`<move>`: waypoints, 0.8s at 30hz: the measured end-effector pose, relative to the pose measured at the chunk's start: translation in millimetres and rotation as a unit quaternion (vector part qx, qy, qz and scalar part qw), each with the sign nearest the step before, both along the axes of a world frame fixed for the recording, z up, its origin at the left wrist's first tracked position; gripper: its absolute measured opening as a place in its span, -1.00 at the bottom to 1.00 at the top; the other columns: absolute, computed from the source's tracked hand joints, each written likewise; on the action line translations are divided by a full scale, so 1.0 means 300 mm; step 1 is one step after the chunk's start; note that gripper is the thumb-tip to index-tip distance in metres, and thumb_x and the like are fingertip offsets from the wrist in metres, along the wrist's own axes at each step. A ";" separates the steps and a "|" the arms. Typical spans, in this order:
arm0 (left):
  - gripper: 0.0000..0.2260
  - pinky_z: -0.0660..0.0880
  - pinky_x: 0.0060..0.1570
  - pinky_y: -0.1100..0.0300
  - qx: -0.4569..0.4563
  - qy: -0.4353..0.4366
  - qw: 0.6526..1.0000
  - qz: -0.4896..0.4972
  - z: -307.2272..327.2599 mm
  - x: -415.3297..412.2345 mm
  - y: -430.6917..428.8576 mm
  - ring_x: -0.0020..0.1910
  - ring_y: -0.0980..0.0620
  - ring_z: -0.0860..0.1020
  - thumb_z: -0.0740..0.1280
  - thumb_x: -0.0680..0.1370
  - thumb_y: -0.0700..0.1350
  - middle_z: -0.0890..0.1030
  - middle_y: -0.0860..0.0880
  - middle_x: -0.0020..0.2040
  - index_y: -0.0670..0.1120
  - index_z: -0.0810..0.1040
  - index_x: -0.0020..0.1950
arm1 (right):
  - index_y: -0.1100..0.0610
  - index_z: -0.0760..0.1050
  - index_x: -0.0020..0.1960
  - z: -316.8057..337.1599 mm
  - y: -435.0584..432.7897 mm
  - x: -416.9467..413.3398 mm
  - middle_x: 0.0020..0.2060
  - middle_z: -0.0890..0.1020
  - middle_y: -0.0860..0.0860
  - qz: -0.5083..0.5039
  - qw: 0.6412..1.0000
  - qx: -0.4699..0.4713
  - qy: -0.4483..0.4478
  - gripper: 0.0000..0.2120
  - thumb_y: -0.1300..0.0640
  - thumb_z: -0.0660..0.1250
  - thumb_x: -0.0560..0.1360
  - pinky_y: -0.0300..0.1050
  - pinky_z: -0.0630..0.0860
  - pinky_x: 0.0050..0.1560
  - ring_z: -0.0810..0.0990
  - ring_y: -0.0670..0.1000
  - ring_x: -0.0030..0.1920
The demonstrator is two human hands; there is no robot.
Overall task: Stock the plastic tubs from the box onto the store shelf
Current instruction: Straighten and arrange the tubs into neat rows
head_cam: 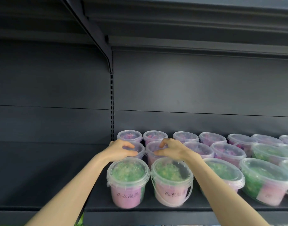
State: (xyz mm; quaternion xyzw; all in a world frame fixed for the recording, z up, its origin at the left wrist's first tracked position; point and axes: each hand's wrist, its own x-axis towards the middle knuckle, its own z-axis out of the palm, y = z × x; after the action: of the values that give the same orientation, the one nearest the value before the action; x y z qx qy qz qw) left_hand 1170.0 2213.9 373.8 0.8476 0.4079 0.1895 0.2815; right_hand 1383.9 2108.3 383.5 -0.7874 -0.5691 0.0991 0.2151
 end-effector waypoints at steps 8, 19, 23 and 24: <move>-0.58 0.26 0.15 0.14 0.083 0.048 0.994 0.048 0.004 0.008 -0.020 0.34 -0.12 0.24 0.35 0.40 0.27 0.44 0.03 0.33 0.17 0.54 0.21 | -0.07 0.49 0.10 -0.004 0.004 -0.009 -0.11 0.37 -0.13 -0.004 0.999 0.014 -0.052 -0.58 -0.31 0.32 0.38 -0.05 0.19 0.31 0.32 -0.03 0.04; -0.62 0.22 0.36 0.05 0.048 0.027 0.998 0.005 -0.001 -0.012 -0.005 0.41 -0.07 0.20 0.35 0.45 0.19 0.46 0.03 0.33 0.12 0.54 0.22 | 0.02 0.52 0.25 -0.014 -0.020 -0.030 0.24 0.57 0.01 0.002 0.999 0.035 0.007 -0.50 -0.23 0.36 0.42 -0.05 0.32 0.34 0.44 0.05 0.30; -0.64 0.23 0.29 0.09 0.051 0.017 0.999 0.009 -0.010 -0.011 -0.010 0.39 -0.07 0.21 0.34 0.46 0.17 0.46 0.02 0.33 0.11 0.53 0.22 | -0.02 0.52 0.26 -0.019 -0.022 -0.038 0.29 0.51 -0.01 0.005 0.999 0.037 0.006 -0.53 -0.23 0.35 0.43 0.00 0.24 0.41 0.38 0.06 0.35; -0.64 0.24 0.25 0.10 0.060 0.021 0.998 0.017 -0.010 -0.009 -0.013 0.38 -0.07 0.23 0.34 0.46 0.19 0.46 0.03 0.33 0.13 0.53 0.22 | -0.06 0.51 0.27 -0.019 -0.023 -0.038 0.32 0.47 -0.01 0.005 0.999 0.033 0.008 -0.53 -0.24 0.34 0.43 0.02 0.19 0.43 0.33 0.07 0.38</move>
State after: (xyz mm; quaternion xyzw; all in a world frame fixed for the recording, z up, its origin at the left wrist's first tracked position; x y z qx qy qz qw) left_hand 1167.2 2209.9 370.7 0.8599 0.4157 0.2003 0.2183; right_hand 1372.5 2101.5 377.8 -0.7763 -0.5742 0.0874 0.2450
